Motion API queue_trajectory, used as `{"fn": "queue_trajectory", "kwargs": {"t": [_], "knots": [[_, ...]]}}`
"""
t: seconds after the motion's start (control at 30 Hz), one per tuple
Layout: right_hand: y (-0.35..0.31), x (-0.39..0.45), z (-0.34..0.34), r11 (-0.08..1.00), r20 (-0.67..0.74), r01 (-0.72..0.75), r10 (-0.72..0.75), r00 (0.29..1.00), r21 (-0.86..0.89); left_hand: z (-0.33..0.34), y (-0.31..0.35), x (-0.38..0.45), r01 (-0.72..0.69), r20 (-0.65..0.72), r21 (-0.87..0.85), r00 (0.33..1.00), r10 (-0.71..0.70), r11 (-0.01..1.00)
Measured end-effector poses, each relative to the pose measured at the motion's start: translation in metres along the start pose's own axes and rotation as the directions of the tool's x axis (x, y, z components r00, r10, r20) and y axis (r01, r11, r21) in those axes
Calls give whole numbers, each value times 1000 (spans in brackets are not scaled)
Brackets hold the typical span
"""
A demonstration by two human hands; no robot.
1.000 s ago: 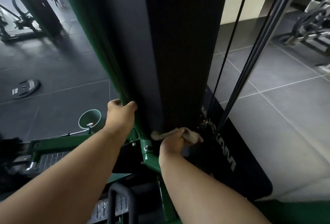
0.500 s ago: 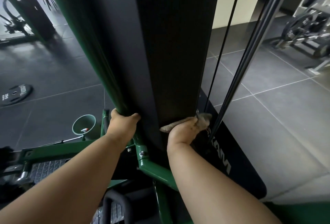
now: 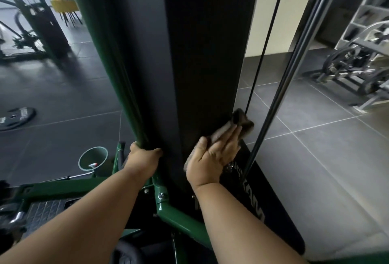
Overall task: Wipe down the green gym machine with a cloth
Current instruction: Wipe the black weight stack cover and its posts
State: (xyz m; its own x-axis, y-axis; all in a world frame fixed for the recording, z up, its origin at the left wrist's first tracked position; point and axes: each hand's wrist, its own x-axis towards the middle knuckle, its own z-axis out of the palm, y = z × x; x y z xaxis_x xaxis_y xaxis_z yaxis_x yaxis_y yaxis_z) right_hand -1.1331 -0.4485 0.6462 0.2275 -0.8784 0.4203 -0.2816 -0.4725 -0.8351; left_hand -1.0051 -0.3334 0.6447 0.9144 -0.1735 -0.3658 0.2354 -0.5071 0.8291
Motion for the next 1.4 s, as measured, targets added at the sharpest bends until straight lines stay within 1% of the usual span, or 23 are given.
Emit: {"fn": "queue_trajectory", "kwargs": {"t": [0.03, 0.1, 0.23, 0.3, 0.37, 0.4, 0.47, 0.53, 0.6, 0.63, 0.7, 0.77, 0.8, 0.87, 0.9, 0.93, 1.0, 1.07, 1.13, 1.2, 1.27, 1.3, 1.4], "knots": [[-5, 9, 0, 994, -38, 109, -110, 993, -34, -1, -4, 5, 1, 8, 0, 1000, -1, 1000], [-20, 30, -1, 965, -111, 251, -258, 960, -73, -1, -12, 21, 1, 31, 2, 1000, -1, 1000], [-50, 55, -10, 912, -190, 395, -410, 892, -111, -1, -19, 38, 18, 28, 7, 999, -19, 1000], [-65, 57, -12, 838, -172, 522, -544, 821, -162, -2, -12, 36, 29, 9, -29, 1000, -28, 999], [-75, 59, -12, 720, -96, 657, -687, 720, -226, -3, -10, 41, 36, 12, -77, 999, -35, 996], [-76, 60, -12, 686, -62, 688, -718, 694, -237, -4, -7, 41, 41, 28, -90, 999, -38, 995], [-68, 59, -14, 675, -23, 697, -722, 692, -244, -8, 11, 19, 49, 65, -85, 997, -43, 995], [-45, 47, -16, 646, 79, 722, -729, 680, -247, -14, 25, 0, 47, 101, -65, 994, -40, 997], [-18, 32, -19, 564, 211, 790, -764, 610, -241, -18, 35, -15, 41, 125, -51, 992, -34, 998], [-9, 29, -21, 524, 251, 821, -783, 569, -227, -21, 37, -20, 43, 131, -38, 991, -38, 998], [-13, 36, -27, 468, 260, 864, -825, 502, -186, -26, 41, -26, 40, 130, -29, 991, -36, 999], [-49, 59, -33, 429, 186, 888, -871, 455, -165, -30, 43, -28, 29, 123, -27, 992, -25, 999], [-75, 75, -38, 436, 116, 884, -882, 457, -167, -32, 45, -29, 33, 113, -14, 993, -31, 999], [-125, 103, -50, 507, -37, 848, -861, 508, -154, -36, 50, -31, 37, 82, -4, 996, -37, 999], [-145, 115, -56, 533, -89, 833, -846, 526, -148, -38, 53, -32, 29, 67, -10, 997, -29, 1000], [-158, 121, -60, 545, -107, 825, -838, 534, -148, -42, 57, -30, 13, 52, -22, 999, -12, 1000], [-163, 119, -63, 546, -75, 825, -837, 542, -145, -45, 56, -14, -37, 39, -26, 998, 38, 999], [-144, 104, -61, 520, 25, 843, -849, 527, -137, -47, 57, 5, -96, 37, -23, 995, 97, 995], [-119, 88, -59, 466, 164, 875, -860, 483, -133, -53, 77, -5, -141, 18, -29, 990, 141, 990], [-107, 84, -62, 415, 244, 901, -867, 434, -128, -64, 107, -38, -179, -19, -31, 984, 179, 983], [-120, 94, -70, 379, 245, 918, -885, 396, -114, -71, 124, -52, -221, -53, -4, 974, 221, 975], [-134, 102, -75, 370, 221, 923, -896, 386, -108, -74, 130, -57, -245, -65, 15, 967, 245, 969], [-199, 136, -93, 401, 63, 909, -910, 410, -113, -82, 145, -66, -294, -92, 60, 950, 299, 954]]}}
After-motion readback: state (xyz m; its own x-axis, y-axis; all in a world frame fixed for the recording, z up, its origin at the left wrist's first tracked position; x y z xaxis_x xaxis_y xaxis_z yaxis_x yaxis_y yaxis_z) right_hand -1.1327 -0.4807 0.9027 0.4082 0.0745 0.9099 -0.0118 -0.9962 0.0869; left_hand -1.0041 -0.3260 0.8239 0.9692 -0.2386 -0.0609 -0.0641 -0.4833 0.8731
